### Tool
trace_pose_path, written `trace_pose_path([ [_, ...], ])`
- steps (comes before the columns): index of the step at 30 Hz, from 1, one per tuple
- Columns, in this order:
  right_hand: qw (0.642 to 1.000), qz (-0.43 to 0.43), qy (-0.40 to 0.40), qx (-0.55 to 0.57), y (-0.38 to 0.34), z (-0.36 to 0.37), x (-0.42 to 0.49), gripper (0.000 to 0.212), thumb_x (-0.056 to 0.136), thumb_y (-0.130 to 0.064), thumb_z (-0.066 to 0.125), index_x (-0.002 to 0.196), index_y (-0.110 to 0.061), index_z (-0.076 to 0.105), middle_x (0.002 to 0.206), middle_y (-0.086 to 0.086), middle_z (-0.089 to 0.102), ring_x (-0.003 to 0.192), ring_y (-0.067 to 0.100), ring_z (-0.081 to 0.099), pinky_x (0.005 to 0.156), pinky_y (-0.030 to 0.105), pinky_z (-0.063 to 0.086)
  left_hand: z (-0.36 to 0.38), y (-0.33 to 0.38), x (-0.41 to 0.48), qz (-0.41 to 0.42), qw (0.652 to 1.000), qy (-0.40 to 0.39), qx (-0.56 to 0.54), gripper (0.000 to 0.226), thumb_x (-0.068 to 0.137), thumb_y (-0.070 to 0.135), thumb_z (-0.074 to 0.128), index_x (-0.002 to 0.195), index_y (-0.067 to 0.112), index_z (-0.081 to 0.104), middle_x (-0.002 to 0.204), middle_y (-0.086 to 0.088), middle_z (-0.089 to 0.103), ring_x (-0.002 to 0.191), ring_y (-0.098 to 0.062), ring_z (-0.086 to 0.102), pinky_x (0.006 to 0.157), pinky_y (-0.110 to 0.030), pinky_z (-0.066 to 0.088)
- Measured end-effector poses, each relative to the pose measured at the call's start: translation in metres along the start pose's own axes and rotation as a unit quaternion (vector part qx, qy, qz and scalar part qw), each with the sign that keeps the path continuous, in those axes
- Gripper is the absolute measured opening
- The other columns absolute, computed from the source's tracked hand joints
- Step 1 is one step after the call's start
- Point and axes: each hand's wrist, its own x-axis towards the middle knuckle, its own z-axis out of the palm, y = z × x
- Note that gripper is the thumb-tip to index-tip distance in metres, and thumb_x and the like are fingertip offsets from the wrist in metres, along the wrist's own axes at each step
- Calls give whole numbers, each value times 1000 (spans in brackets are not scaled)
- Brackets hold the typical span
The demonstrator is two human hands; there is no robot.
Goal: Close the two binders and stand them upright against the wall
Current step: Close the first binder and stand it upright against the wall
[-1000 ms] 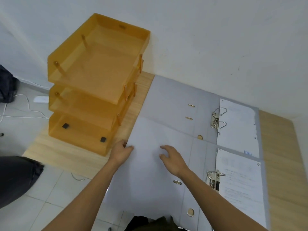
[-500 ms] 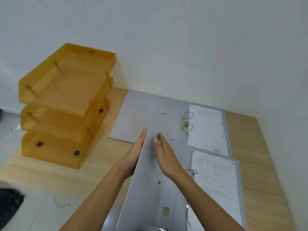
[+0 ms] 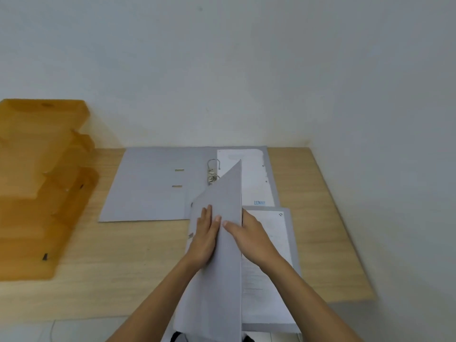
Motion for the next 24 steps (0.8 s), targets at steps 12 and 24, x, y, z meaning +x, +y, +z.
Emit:
trace_pose_path([
  [12, 986, 93, 135, -22, 111, -100, 3, 38, 86, -6, 66, 122, -15, 58, 122, 7, 68, 102, 19, 65, 84, 26, 50, 36, -53, -11, -61, 986, 77, 135, 88, 93, 57, 55, 162, 26, 10, 171, 3, 0, 157, -25, 2, 123, -52, 15],
  [24, 934, 96, 36, -341, 182, -91, -3, 78, 93, -30, 60, 158, -20, 18, 167, 9, 9, 150, 29, 17, 118, 40, 25, 50, -88, -59, -162, 982, 74, 56, 73, 89, 43, 70, 148, 15, 39, 142, -9, 57, 122, -31, 59, 91, -36, 46],
])
